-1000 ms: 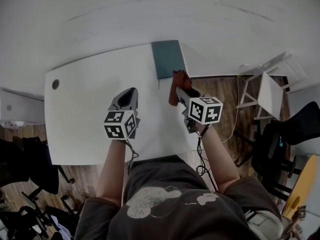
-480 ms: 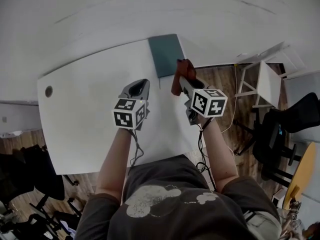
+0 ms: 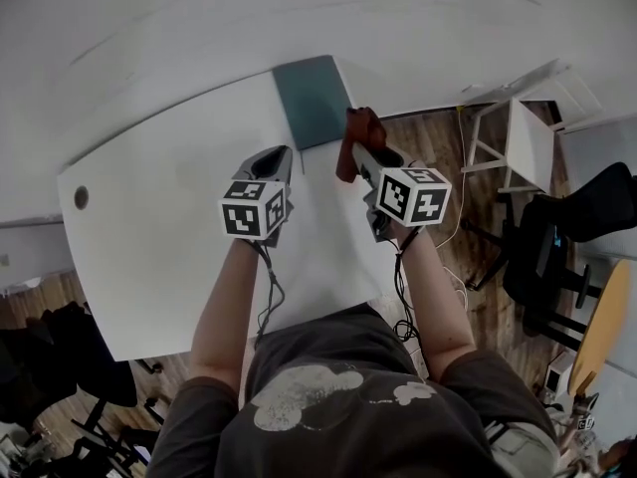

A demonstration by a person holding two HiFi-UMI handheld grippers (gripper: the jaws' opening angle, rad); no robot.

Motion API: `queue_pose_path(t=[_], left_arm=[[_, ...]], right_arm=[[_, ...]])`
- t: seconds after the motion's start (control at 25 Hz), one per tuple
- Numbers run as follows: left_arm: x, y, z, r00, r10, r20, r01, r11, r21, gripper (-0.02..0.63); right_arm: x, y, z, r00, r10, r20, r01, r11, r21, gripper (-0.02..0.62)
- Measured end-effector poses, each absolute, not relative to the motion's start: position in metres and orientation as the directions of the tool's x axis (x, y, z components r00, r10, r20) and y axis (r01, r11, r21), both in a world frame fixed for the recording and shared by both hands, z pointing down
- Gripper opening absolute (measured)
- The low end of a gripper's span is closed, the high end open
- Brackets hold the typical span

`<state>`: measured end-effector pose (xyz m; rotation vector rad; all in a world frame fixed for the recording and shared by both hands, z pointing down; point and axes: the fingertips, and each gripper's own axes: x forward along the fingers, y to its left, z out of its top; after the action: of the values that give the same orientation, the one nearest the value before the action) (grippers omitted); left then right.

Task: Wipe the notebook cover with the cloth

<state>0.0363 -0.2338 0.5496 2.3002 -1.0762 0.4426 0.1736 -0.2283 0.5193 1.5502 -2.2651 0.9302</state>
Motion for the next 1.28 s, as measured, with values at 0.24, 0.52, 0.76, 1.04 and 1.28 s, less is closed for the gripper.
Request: queue_pose_path(t=[0.24, 0.52, 0.76, 1.04, 1.28], left_arm=[[0.044, -0.241, 0.566, 0.618, -0.572, 0.54, -0.783, -0.515, 0.349, 0.008], [0.058, -0.25, 0.582, 0.613, -0.537, 0.579, -0.78, -0.528, 0.336, 0.008], [0.065, -0.254, 0.596, 0.609, -0.518, 0.601, -0.782, -0.52, 0.344, 0.008], [0.07, -0.259, 0.608, 0.584, -0.519, 0.624, -0.802, -0.488, 0.343, 0.008], [0.076, -0.261, 0.615, 0.573, -0.51, 0.642, -0.808, -0.481, 0.339, 0.008]], right_arm=[[0.17, -0.245, 0.521, -0.431, -0.733, 0.525, -0.893, 0.262, -0.367, 0.106], [0.17, -0.267, 0.526, -0.465, -0.712, 0.526, -0.877, 0.292, -0.381, 0.106], [0.164, -0.278, 0.534, -0.501, -0.681, 0.534, -0.861, 0.329, -0.387, 0.106], [0.162, -0.286, 0.543, -0.535, -0.647, 0.543, -0.843, 0.364, -0.396, 0.106], [0.158, -0.289, 0.545, -0.561, -0.623, 0.546, -0.827, 0.396, -0.399, 0.106]])
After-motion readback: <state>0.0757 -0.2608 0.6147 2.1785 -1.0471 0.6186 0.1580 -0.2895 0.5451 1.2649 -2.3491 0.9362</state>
